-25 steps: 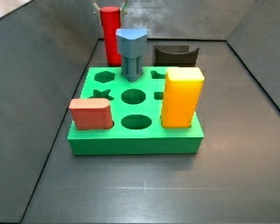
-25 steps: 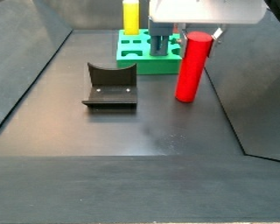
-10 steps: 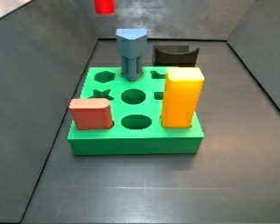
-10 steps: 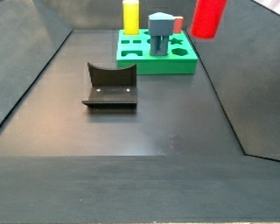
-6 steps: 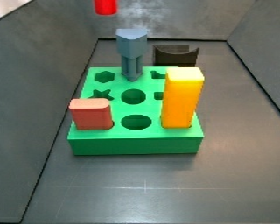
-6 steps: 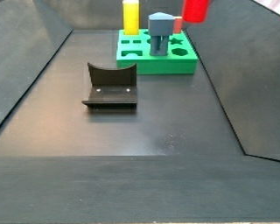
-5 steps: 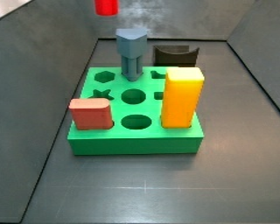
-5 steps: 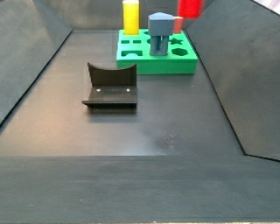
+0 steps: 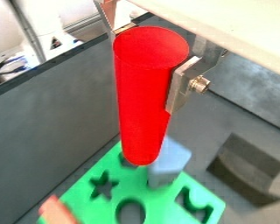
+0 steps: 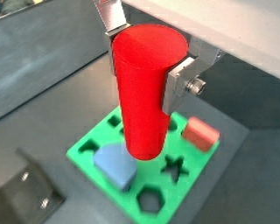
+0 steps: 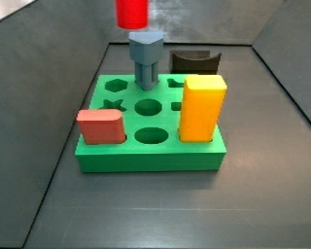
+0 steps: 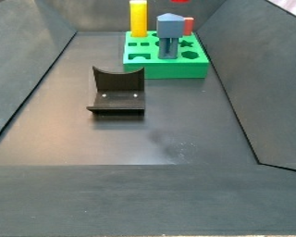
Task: Pick up the round object. Move up. Move to above the board. Insert the round object.
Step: Move to above the board, then insert the round object.
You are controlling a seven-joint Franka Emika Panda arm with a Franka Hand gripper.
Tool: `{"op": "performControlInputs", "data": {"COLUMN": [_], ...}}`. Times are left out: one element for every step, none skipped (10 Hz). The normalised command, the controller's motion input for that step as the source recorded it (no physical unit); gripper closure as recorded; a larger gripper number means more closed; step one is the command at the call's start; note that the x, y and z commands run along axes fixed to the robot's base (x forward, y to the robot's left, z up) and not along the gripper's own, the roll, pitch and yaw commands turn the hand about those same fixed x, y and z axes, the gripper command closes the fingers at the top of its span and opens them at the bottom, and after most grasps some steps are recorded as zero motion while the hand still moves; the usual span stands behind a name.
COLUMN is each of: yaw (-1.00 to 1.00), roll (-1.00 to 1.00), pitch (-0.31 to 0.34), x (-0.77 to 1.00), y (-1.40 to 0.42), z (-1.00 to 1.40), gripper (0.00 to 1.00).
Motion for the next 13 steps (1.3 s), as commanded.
{"op": "performControlInputs", "data": {"yaw": [0.01,0.01,0.01,0.01,0.02,0.0,0.0,-0.06,-0.1,-0.17,-0.13,-0.14,-0.12], "roll": [0.01,0.01,0.03,0.05,0.26,0.24,0.0,-0.11,-0.07,-0.03,-0.04,0.0,0.0], "pitch": [0.134,0.136,0.129,0.119,-0.146,-0.114,-0.139,-0.161,-0.224,-0.257,-0.283,-0.221,-0.171], "x": [0.47,0.47,0.32,0.21,-0.29,-0.07,0.19,0.1,0.01,-0.08,-0.22,-0.25,-0.12], "y": [-1.0,-0.93,-0.57,-0.32,0.12,0.23,0.41,0.27,0.19,0.12,0.03,0.01,0.0], "z": [0.15,0.15,0.1,0.06,-0.75,-0.78,-0.8,-0.62,-0.67,-0.66,-0.57,-0.44,-0.42], "gripper": [1.0,1.0,1.0,1.0,1.0,1.0,1.0,1.0,1.0,1.0,1.0,1.0,1.0]}}
